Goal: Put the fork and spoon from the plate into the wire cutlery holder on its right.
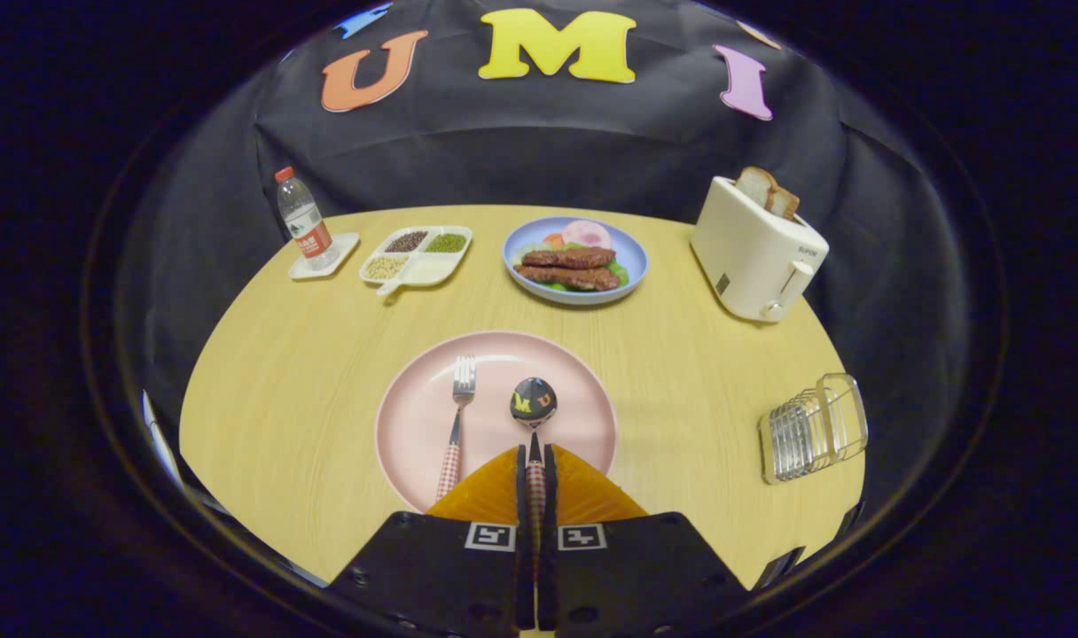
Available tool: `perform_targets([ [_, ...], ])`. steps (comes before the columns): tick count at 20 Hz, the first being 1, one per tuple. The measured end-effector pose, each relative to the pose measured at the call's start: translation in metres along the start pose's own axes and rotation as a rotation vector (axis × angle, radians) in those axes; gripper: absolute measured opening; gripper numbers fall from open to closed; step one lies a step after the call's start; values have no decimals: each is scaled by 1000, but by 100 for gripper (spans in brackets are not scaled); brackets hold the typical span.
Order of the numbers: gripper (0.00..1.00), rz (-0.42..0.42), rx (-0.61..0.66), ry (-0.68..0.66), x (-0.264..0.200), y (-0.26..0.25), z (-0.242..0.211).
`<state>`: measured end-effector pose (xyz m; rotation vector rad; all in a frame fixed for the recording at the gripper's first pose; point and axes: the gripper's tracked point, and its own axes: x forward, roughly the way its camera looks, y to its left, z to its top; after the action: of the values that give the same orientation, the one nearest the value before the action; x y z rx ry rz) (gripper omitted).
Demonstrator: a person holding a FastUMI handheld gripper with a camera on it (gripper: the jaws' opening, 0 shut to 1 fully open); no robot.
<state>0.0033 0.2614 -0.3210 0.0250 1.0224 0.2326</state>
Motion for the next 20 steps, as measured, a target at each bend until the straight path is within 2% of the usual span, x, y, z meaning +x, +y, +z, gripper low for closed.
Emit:
perform_targets([
  [5, 2, 26, 21, -29, -22, 1, 7],
  [9, 2, 37, 24, -59, -49, -22, 22],
  [15, 3, -6, 42, -70, -86, -101, 36],
  [20, 2, -40, 69, -65, -115, -178, 30],
])
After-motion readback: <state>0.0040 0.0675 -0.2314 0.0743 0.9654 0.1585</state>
